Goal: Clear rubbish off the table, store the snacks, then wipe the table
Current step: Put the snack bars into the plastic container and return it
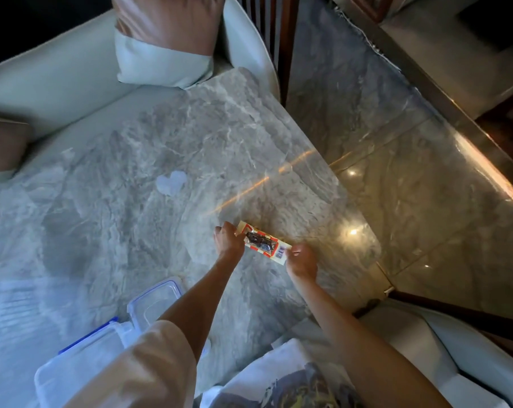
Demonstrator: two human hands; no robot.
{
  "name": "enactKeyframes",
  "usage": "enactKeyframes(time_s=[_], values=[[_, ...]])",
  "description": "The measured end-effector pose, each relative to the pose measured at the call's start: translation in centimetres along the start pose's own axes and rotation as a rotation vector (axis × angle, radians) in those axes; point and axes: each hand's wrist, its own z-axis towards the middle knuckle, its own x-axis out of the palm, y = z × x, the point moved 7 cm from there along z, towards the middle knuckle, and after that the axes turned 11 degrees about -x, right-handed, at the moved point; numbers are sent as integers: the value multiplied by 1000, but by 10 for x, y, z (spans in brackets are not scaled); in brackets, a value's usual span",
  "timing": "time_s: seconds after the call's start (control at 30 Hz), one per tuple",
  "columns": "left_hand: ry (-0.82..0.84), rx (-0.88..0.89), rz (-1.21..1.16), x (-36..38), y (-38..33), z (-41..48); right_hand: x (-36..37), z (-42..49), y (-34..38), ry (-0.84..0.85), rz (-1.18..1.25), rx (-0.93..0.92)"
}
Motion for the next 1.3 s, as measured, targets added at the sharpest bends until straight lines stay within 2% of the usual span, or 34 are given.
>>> enactKeyframes(time_s=[0.13,0.23,0.33,0.4,0.5,0.63,0.7,0.83,0.97,1.03,1.1,1.13,1.2,1.3], values=[[4,27,-41,0,-1,3,4,4,-7,-23,46,31],[70,10,-103,0,2,1,7,6,-3,16,125,18],[187,62,-151,-6,4,-10,3,2,13,75,255,-117],[169,131,-154,-18,7,-19,-10,-4,28,45,292,-288],[73,248,-78,-29,19,-34,-17,-17,43,65,147,-534],[26,325,83,-22,45,-39,-5,-26,47,136,4,-632],[-3,337,134,-19,56,-42,0,-30,52,146,-151,-709],[-67,323,103,-15,73,-47,8,-39,59,186,-420,-823],[-33,331,53,-5,82,-51,14,-45,67,223,-570,-965],[25,287,-89,-7,81,-52,5,-46,77,159,-444,-961],[181,170,-419,-19,80,-52,-6,-44,89,169,-285,-929],[269,107,-595,-27,83,-53,-8,-43,94,247,-189,-871],[427,20,-847,-47,88,-59,-4,-48,103,476,93,-636],[521,-39,-1074,-84,98,-73,15,-66,122,657,320,-399]])
